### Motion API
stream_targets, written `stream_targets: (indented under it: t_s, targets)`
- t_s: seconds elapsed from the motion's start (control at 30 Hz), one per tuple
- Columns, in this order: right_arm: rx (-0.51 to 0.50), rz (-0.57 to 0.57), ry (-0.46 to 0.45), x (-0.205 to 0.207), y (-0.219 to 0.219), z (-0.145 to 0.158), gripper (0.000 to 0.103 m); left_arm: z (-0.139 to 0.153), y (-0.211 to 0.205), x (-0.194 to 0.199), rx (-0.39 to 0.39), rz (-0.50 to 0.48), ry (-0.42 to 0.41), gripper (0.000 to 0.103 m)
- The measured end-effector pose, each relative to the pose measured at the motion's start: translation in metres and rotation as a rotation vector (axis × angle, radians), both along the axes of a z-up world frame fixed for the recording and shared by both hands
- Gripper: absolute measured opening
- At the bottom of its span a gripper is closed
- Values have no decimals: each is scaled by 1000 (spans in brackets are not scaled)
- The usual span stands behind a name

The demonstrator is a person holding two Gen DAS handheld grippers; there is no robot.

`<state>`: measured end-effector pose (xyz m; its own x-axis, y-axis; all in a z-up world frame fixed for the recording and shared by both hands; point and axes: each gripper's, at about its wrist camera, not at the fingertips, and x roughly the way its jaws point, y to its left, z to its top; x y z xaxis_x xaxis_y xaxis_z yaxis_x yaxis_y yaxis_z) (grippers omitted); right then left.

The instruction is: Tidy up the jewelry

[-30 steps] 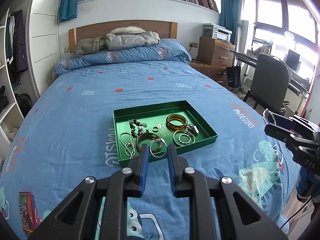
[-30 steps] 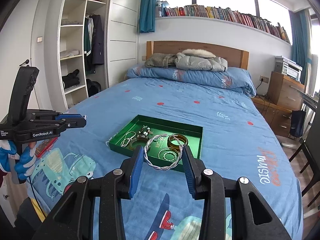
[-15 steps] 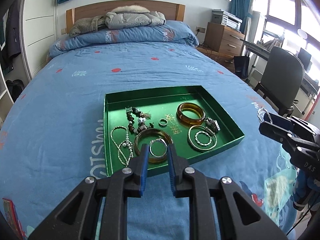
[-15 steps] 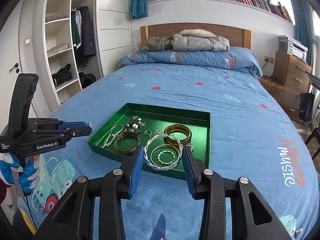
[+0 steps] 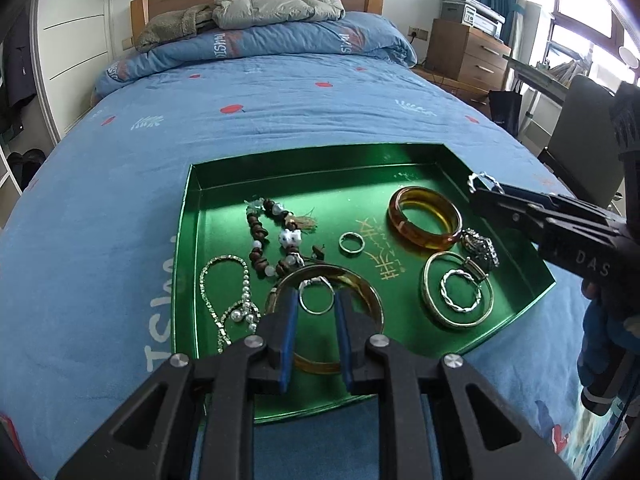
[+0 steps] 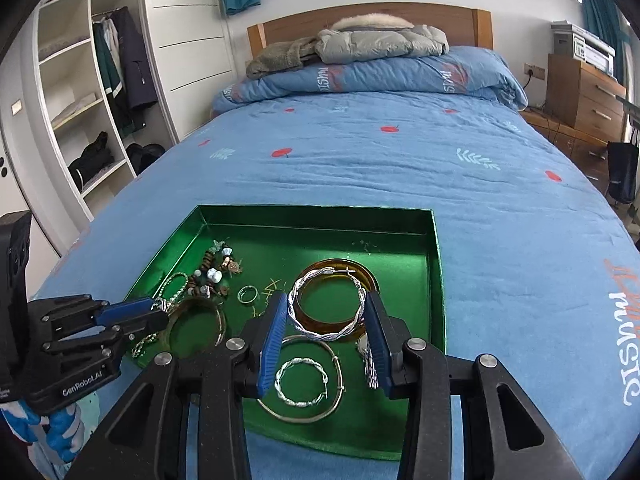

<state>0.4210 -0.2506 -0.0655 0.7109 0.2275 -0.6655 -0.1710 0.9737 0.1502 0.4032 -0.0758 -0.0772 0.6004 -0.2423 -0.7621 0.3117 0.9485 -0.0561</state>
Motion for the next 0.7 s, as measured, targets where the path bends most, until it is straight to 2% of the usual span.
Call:
stream_targets:
  t_s: [0.3, 0.7]
  targets:
    - [-44, 5, 94, 39, 12, -28, 39, -16, -8, 10, 26, -16, 20, 17]
    - [-127, 13, 162, 54, 23, -37, 40, -26, -7, 13, 30, -8, 38, 18]
